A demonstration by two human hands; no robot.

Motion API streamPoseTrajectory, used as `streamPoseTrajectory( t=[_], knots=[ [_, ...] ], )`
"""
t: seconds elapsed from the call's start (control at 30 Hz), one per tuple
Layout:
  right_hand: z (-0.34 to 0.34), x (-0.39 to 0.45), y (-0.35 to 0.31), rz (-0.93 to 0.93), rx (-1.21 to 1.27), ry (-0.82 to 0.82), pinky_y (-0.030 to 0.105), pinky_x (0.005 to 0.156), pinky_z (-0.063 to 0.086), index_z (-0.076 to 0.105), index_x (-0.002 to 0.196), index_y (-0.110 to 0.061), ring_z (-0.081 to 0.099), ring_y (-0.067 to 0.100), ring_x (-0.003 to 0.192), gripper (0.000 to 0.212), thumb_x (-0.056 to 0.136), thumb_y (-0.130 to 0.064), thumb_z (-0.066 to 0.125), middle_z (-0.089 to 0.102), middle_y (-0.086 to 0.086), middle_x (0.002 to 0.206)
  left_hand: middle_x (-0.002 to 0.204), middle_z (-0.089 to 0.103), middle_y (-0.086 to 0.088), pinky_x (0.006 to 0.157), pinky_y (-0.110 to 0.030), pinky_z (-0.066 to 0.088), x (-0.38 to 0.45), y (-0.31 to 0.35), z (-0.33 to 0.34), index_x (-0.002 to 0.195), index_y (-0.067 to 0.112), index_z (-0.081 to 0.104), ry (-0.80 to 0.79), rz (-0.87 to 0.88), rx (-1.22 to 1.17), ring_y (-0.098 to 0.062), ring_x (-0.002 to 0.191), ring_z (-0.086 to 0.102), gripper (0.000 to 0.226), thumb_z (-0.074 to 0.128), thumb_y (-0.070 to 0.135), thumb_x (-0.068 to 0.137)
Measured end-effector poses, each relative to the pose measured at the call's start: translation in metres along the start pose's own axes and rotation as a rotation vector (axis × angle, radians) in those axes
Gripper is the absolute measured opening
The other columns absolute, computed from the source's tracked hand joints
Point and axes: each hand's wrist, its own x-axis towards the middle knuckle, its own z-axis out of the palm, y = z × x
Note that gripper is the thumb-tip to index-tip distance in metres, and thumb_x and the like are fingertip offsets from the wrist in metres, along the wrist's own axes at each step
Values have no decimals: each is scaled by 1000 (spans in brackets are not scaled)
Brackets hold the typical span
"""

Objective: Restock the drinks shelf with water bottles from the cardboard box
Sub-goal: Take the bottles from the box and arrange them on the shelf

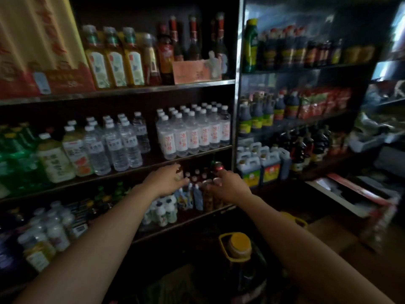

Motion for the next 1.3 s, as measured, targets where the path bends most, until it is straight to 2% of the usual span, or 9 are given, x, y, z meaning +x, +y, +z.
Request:
streamPoseTrajectory(
  t=[0.2,0.33,0.5,0.63,0.87,1.0,1.1,1.2,1.3],
  knots=[
    [-16,-64,89,132,47,-22,42,90,49,55,117,-18,58,28,108,51,82,-54,63,61,5,114,146,43,-6,96,-33,43,-15,80,60,146,16,32,-33,84,-63,-25,126,48,70,50,54,90],
    [-19,-112,152,231,41,-5,37,91,49,55,125,-16,56,25,114,60,82,-57,62,60,5,122,148,40,-3,97,-32,44,-28,134,107,147,20,29,-132,83,-131,-22,128,47,71,48,57,90],
    [-9,-176,233,351,88,-56,37,74,55,61,103,-18,63,23,89,41,84,-53,62,66,3,95,144,44,1,99,-38,45,-54,197,184,146,22,33,-228,87,-185,-20,126,48,67,49,56,90],
    [22,-224,291,401,193,-114,39,75,56,60,105,-20,63,18,89,32,88,-46,60,63,-3,95,142,45,1,97,-35,47,-78,229,254,145,22,34,-328,63,-232,-19,126,49,67,52,56,89],
    [76,-286,358,525,251,-209,36,86,52,55,125,-17,58,21,107,44,91,-44,58,59,3,122,143,46,1,100,-35,45,-109,253,362,144,22,35,-448,19,-283,-19,126,48,68,56,53,88],
    [121,-324,391,648,279,-258,29,84,48,50,131,-15,57,19,108,48,92,-41,58,58,5,123,136,52,0,101,-39,45,-114,259,430,142,23,39,-585,-18,-373,-20,122,51,66,61,50,86],
    [163,-350,420,727,306,-300,32,90,49,48,132,-19,57,17,109,49,90,-43,58,57,4,125,133,53,0,101,-35,43,-120,263,490,140,23,43,-660,-28,-451,-19,121,51,63,66,42,84],
    [209,-370,453,788,345,-323,31,90,49,47,135,-19,57,15,108,49,91,-39,58,57,2,126,132,50,-2,92,-25,41,-124,263,553,140,20,42,-742,-68,-531,-17,124,48,63,70,30,84],
    [256,-384,484,847,370,-313,34,91,51,46,136,-20,58,16,109,50,91,-38,60,57,2,128,138,48,-5,98,-30,42,-126,257,619,140,21,42,-805,-98,-581,-20,129,44,66,73,25,82]
  ],
)
